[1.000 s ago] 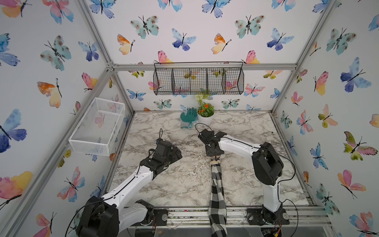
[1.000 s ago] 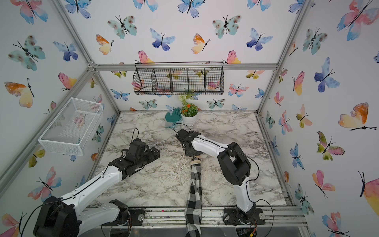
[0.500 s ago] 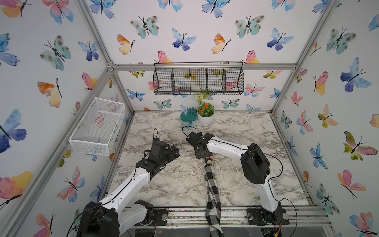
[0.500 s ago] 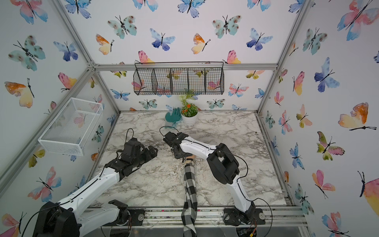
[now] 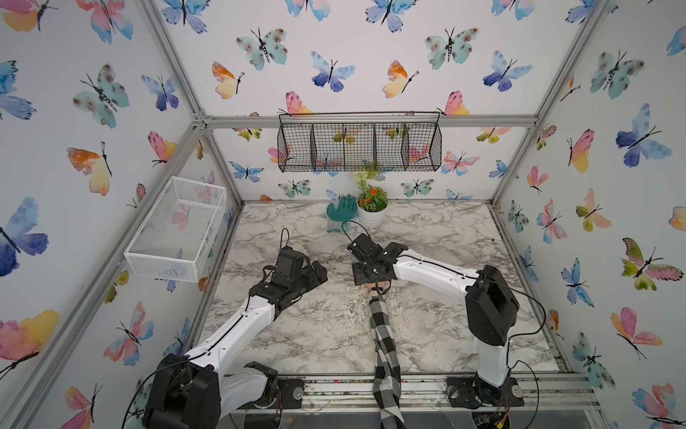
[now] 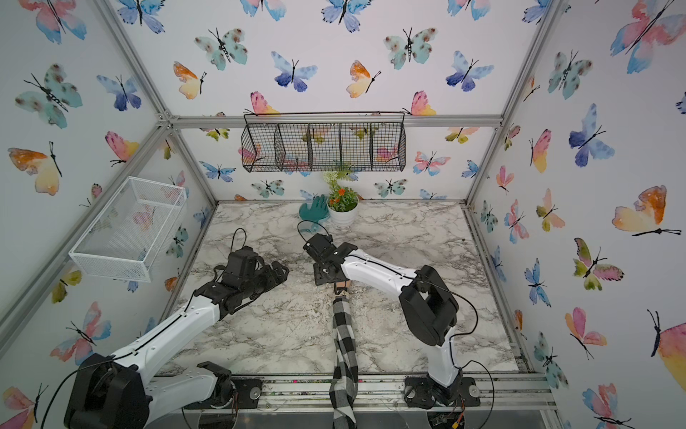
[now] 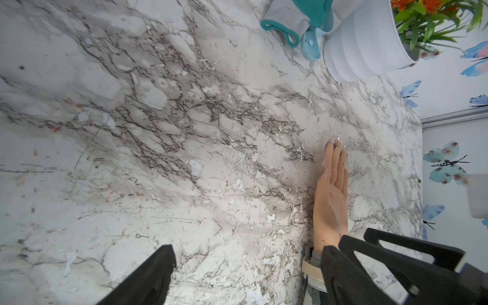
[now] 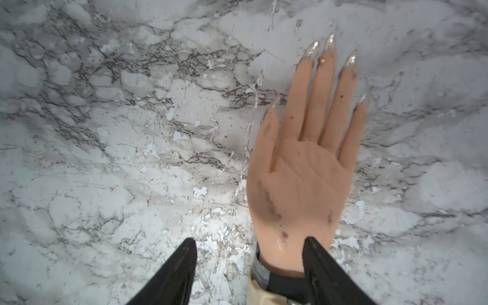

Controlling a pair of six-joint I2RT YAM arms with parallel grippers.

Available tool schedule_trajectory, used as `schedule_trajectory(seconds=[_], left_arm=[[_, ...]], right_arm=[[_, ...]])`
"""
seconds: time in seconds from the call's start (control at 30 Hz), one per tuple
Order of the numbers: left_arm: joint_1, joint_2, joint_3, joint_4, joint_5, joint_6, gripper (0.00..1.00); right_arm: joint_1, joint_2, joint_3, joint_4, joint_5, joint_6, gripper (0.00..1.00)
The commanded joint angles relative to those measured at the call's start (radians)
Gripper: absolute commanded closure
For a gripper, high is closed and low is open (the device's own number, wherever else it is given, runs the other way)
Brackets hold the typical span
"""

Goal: Take off the watch
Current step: Adjust the hand at the center of the board, then untie the watch from the hand.

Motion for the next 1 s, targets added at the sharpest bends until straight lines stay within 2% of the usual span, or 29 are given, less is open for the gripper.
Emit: schedule_trajectory(seconds=[0.0,0.23,0.43,0.63,0.8,0.97], left_arm=[[-0.004,0.054,0.041,0.011,0.084,0.027,0.11],[-0.058,0.254,0.164,0.059,0.164,0.04,0.11],[-0.116,0.402,0.287,0.041,0.156,0.058,0.11],[-0.16,0.507,0.382,-0.006,0.099,0.071,0.11],[-0.177,0.582,0.445,-0.041,0.079,0.075,0.11],[-0.202,0.622,0.469,-0.046,0.072,0.086,0.11]], right_arm=[[-0.054,-0.103,-0.092,0.059,-0.017,-0.046,0.3],[-0.09,-0.226,-0.22,0.078,0.014,-0.044,0.22],[-0.09,-0.233,-0.25,0.079,-0.027,-0.006,0.2],[-0.09,-0.277,-0.314,0.142,-0.075,0.052,0.17],[-0.089,-0.308,-0.372,0.209,-0.108,0.09,0.2],[-0.089,-0.271,-0.337,0.147,-0.134,0.083,0.17]])
